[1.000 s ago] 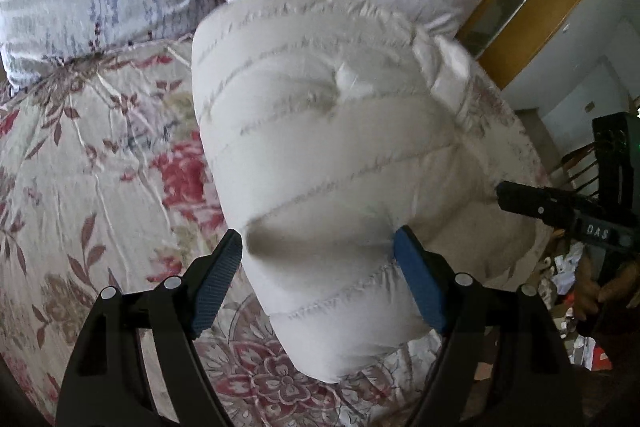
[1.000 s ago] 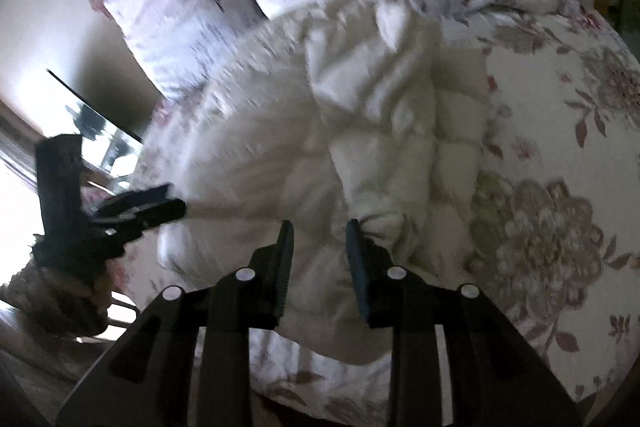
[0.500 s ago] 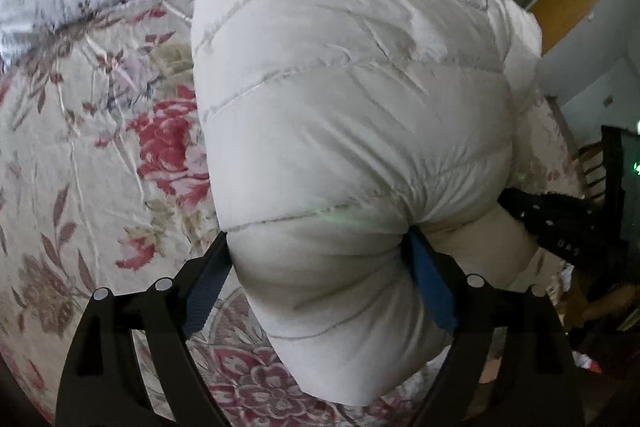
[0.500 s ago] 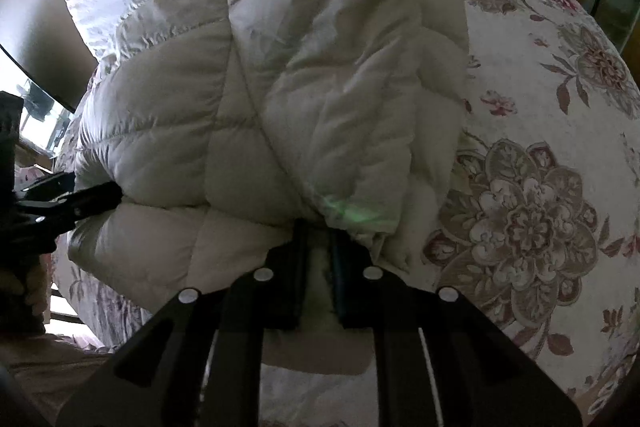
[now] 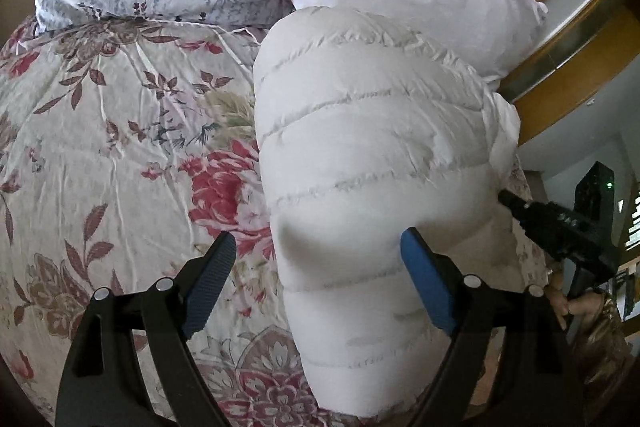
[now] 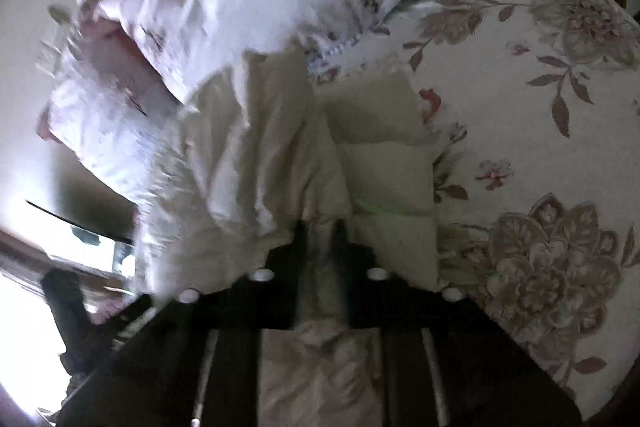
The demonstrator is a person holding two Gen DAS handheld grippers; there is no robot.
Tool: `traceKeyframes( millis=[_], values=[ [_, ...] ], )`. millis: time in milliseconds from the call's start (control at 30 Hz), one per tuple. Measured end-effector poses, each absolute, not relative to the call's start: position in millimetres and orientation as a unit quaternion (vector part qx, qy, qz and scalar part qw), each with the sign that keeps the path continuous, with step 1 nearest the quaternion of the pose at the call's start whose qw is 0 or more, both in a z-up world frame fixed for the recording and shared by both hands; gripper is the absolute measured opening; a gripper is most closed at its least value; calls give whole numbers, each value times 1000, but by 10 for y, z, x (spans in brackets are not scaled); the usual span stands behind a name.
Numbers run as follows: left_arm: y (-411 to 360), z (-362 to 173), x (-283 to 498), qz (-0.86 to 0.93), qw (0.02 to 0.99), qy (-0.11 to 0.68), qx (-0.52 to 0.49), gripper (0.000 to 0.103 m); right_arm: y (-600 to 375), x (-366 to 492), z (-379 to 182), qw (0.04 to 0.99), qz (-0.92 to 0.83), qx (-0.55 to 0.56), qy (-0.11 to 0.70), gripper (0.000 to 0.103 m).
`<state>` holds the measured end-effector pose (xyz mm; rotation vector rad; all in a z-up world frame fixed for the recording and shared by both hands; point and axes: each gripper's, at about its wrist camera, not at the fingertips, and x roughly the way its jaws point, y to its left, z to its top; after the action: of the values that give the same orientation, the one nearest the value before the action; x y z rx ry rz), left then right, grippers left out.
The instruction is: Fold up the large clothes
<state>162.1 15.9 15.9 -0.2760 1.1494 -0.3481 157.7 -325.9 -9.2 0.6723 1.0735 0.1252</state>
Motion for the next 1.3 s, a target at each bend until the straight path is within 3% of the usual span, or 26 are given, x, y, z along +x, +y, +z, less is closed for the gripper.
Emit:
traceKeyframes(
  millis=[200,333,400,433,467,500,800,1300],
  values=[
    [82,98,1715,-171,807,547,-144,86,-3317,1616,-454,782,-14,297,547,7],
    [30,118,1751,-186,803,546,-148,86,-3349,1615,-428,772,2,303,559,15],
    [64,107,1777,-196,795,548,-171,86,-3414,1557,-325,773,22,320,547,43],
    [92,92,1794,-198,790,550,-185,86,-3472,1502,-248,775,38,336,534,76],
    [122,74,1805,-198,786,551,-197,86,-3516,1464,-190,778,45,343,524,96],
    [162,43,1826,-198,780,554,-213,86,-3557,1430,-138,782,50,346,517,99],
    [193,-127,1969,-222,745,572,-260,90,-3631,1587,-357,722,111,357,582,101],
    [-135,-241,2057,-242,737,590,-225,102,-3373,1806,-713,663,182,380,618,101]
  ],
)
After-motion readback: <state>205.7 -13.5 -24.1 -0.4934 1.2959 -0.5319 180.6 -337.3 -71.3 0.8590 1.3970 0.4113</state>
